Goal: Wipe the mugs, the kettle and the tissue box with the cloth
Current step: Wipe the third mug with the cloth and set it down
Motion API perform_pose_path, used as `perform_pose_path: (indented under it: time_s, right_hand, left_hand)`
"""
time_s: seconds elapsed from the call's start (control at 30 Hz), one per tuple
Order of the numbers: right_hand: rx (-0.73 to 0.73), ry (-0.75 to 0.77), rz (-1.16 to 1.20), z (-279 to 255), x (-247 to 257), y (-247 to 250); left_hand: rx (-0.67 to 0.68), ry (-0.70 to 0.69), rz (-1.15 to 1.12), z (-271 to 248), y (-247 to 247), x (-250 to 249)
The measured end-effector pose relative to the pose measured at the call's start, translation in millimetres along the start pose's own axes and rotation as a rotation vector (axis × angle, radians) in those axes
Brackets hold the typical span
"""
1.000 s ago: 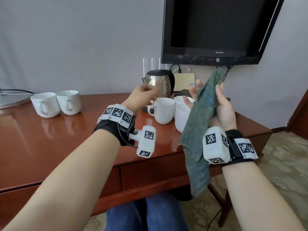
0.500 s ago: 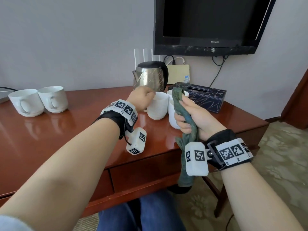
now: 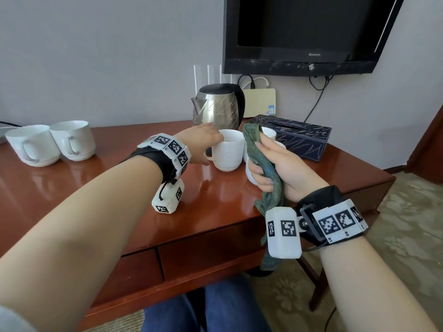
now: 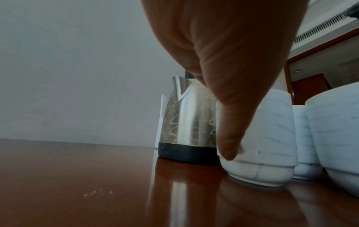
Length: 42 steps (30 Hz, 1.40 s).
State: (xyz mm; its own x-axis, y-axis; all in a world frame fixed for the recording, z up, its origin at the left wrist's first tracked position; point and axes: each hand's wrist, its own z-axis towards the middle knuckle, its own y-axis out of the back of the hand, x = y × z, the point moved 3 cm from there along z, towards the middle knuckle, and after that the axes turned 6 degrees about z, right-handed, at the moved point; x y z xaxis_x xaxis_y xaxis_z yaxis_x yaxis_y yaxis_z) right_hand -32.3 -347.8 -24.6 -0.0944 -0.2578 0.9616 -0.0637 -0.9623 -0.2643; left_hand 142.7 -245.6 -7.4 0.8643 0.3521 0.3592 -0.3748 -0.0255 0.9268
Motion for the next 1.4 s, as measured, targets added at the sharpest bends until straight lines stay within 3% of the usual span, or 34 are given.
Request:
perform_pose_path:
  time_s: [0.43, 0.9, 1.1, 1.17, 1.27, 1.33, 1.4]
  right_hand:
    - [0.081, 0.001, -0.001, 18, -10, -23]
    - [0.24, -0.042, 0.068, 66, -42, -146]
    - [0.272, -0.045, 0.077, 98, -60, -201]
    - [0.253, -0.015, 0.043, 110, -64, -214]
    - [0.221, 0.014, 0.033, 121, -66, -221]
    - [0.218, 0.013, 0.061, 123, -67, -220]
    - [0.231, 0.01, 0.111, 122, -67, -217]
  left_hand:
    - [0.066, 0.134, -0.102, -48, 9, 6]
    - [0.123, 0.449, -0.119, -205, 9, 50]
    - [0.128, 0.55, -0.105, -248, 2, 75]
    - [0.033, 0.626, -0.206, -260, 1, 80]
    - [-0.229, 0.849, -0.498, -277, 4, 84]
    - [-0.2, 0.969, -0.653, -284, -2, 88]
    - [-0.151, 0.932, -0.842, -286, -11, 90]
